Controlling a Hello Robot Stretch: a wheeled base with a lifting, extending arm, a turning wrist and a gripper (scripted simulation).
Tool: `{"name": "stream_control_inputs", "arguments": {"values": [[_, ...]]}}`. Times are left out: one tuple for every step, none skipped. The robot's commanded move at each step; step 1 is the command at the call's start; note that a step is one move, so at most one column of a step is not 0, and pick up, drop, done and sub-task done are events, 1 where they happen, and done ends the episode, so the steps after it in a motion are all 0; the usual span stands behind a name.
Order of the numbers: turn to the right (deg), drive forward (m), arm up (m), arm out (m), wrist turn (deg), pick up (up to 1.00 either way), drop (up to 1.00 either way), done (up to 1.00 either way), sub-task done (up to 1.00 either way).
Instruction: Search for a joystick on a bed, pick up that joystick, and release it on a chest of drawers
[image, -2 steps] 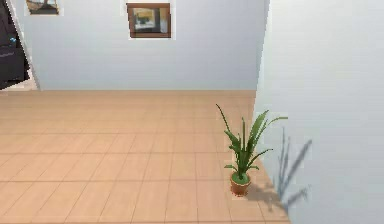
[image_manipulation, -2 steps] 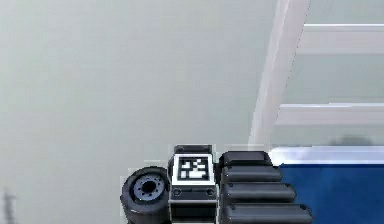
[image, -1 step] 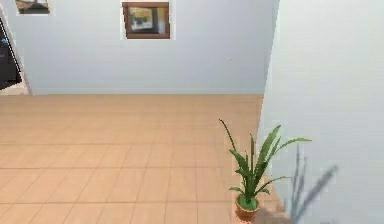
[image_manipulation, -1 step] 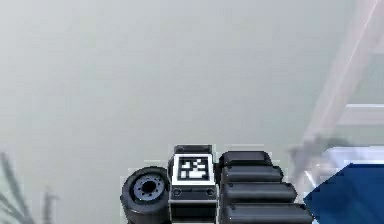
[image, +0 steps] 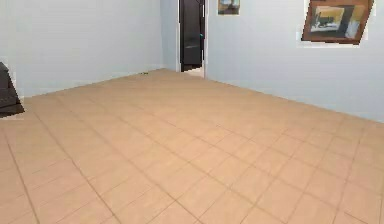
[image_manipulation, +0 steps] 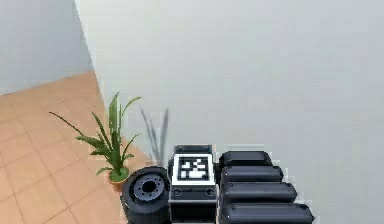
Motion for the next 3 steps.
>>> {"name": "stream_control_inputs", "arguments": {"values": [[-45.0, 0.00, 0.00, 0.00, 0.0, 0.00, 0.00, 0.00, 0.00], [0.0, 1.00, 0.00, 0.00, 0.0, 0.00, 0.00, 0.00, 0.00], [0.0, 0.90, 0.00, 0.00, 0.0, 0.00, 0.00, 0.00, 0.00]]}}
